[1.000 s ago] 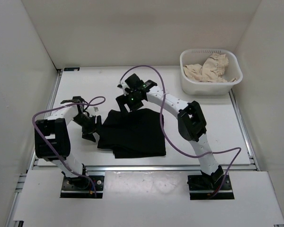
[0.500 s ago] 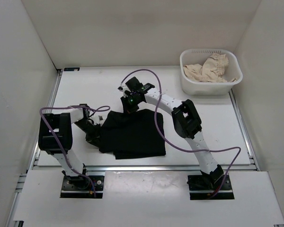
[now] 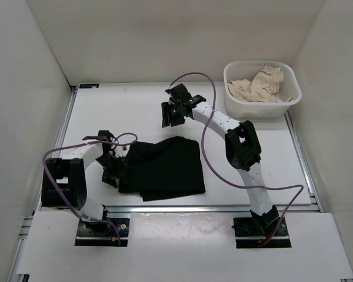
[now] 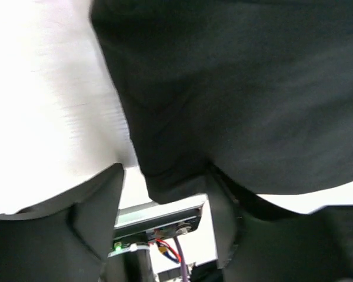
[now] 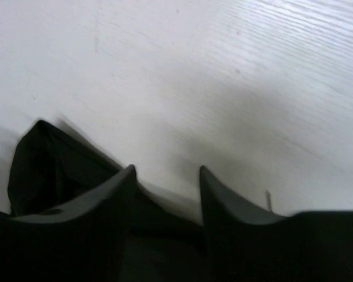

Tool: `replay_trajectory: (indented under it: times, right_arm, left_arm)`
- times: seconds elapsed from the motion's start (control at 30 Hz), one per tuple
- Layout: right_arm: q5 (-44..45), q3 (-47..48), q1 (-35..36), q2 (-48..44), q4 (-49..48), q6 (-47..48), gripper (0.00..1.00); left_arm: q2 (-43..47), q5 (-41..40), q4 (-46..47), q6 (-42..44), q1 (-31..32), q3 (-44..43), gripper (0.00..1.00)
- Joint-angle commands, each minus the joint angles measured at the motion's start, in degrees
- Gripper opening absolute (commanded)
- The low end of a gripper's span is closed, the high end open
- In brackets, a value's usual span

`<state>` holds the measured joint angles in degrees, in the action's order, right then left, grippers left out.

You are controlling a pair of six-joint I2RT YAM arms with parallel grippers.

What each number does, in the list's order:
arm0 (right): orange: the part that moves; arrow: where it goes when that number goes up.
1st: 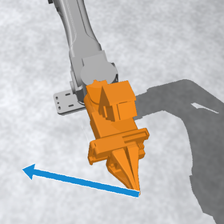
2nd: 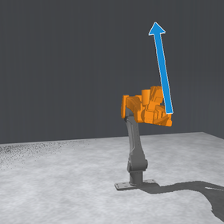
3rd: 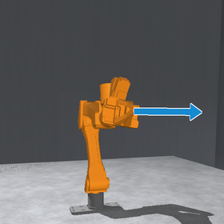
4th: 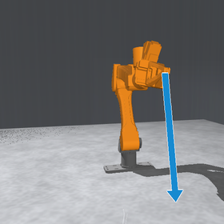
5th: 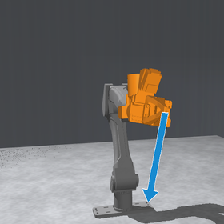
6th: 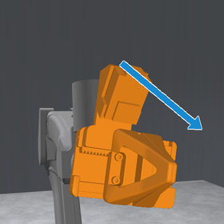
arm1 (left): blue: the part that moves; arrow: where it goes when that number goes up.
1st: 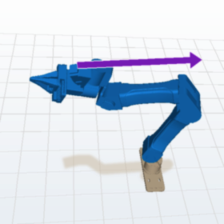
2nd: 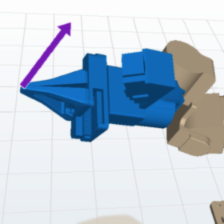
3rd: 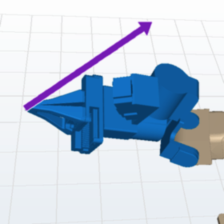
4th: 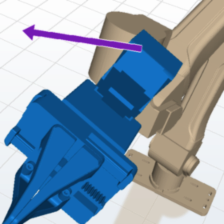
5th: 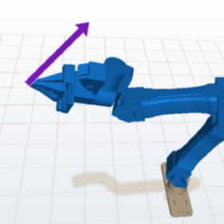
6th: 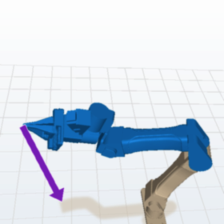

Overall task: Fold and stack the trousers
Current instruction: Fold the trousers

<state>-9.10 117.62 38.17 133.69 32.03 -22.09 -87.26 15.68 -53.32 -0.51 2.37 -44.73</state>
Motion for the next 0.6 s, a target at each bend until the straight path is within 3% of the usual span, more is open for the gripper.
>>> replay_trajectory:
  times: [0.0,0.1,0.23,0.4,0.57]
  right_arm:
    - [7.6,-4.1,0.4,-13.3,0.0,1.7,0.55]
    - [10.7,-15.5,2.1,-23.9,-1.4,1.7,0.55]
    - [13.1,-29.5,8.5,-35.8,-4.3,3.0,0.43]
    - [6.6,-36.8,18.8,-34.4,-4.9,2.9,0.35]
    - [9.5,-35.5,25.7,-30.2,-6.9,2.9,0.38]
  left_arm:
    - [3.1,-2.9,0.2,0.5,0.0,-3.3,0.71]
    - [3.1,1.1,-1.0,0.5,-2.6,-10.6,0.73]
    - [0.3,8.5,2.1,0.5,-3.8,-22.2,0.74]
    - [-9.4,16.0,2.7,0.5,-1.8,-31.5,0.74]
    - [-15.2,19.0,2.7,0.5,1.3,-32.8,0.77]
